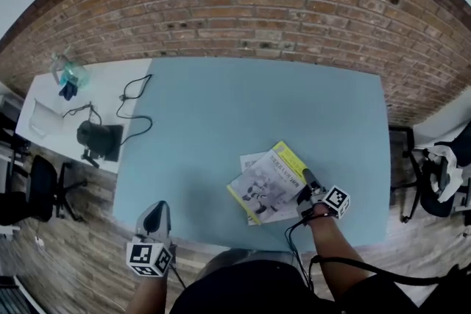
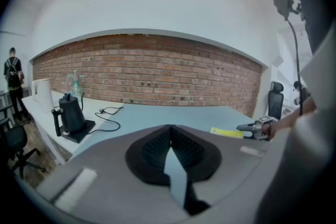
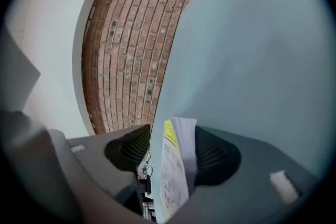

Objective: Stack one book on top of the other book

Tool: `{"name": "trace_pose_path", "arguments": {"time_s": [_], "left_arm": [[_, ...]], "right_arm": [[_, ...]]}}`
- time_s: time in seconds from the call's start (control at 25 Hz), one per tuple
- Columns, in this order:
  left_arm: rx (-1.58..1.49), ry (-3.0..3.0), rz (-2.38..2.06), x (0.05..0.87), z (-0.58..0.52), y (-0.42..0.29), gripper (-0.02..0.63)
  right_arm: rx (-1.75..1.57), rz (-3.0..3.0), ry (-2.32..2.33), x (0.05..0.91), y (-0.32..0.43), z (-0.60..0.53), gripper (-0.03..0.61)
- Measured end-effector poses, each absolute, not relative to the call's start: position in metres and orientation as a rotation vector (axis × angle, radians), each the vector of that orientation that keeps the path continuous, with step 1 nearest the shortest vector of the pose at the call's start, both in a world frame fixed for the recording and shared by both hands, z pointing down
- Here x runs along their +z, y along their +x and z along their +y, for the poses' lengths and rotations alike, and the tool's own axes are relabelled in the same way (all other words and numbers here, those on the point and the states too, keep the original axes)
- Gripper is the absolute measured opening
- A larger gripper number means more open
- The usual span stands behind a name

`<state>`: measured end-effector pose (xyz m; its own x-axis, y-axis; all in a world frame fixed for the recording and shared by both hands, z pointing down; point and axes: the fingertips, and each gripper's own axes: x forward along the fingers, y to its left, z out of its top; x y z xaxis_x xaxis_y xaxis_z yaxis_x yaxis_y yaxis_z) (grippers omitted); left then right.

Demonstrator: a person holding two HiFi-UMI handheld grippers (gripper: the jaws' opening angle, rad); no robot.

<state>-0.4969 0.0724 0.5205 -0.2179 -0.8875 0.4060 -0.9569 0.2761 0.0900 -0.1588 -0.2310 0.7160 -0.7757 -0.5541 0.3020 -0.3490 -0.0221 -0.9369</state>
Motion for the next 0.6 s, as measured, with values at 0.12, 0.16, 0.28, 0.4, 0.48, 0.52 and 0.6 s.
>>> {"name": "trace_pose_path", "arguments": {"time_s": [0.12,0.16,0.28,0.4,0.48,0.52,0.6], "left_arm": [[0.256,1.661,-2.170,0.521,0.075,-0.501,0.005],[0.250,1.662,-2.170,0.519,0.072,-0.501,0.005],[0.214,1.666,-2.177,0.514,0.065,-0.501,0.005],[0.199,1.673,-2.159,0.514,0.061,-0.497,0.005],[0.193,1.666,-2.151,0.516,0.061,-0.494,0.005],[0.190,1.660,-2.151,0.517,0.061,-0.492,0.005],[0.179,1.649,-2.152,0.516,0.058,-0.487,0.005]], "right_arm": [[-1.962,2.039,-0.950,0.720,-0.166,-0.220,0.259],[-1.975,2.036,-0.960,0.719,-0.165,-0.219,0.262],[-1.938,2.091,-1.014,0.711,-0.159,-0.226,0.262],[-1.918,2.091,-1.039,0.708,-0.153,-0.228,0.262],[-1.924,2.077,-1.036,0.709,-0.151,-0.226,0.262],[-1.923,2.082,-1.036,0.709,-0.150,-0.225,0.262],[-1.926,2.098,-1.033,0.708,-0.149,-0.224,0.262]]}}
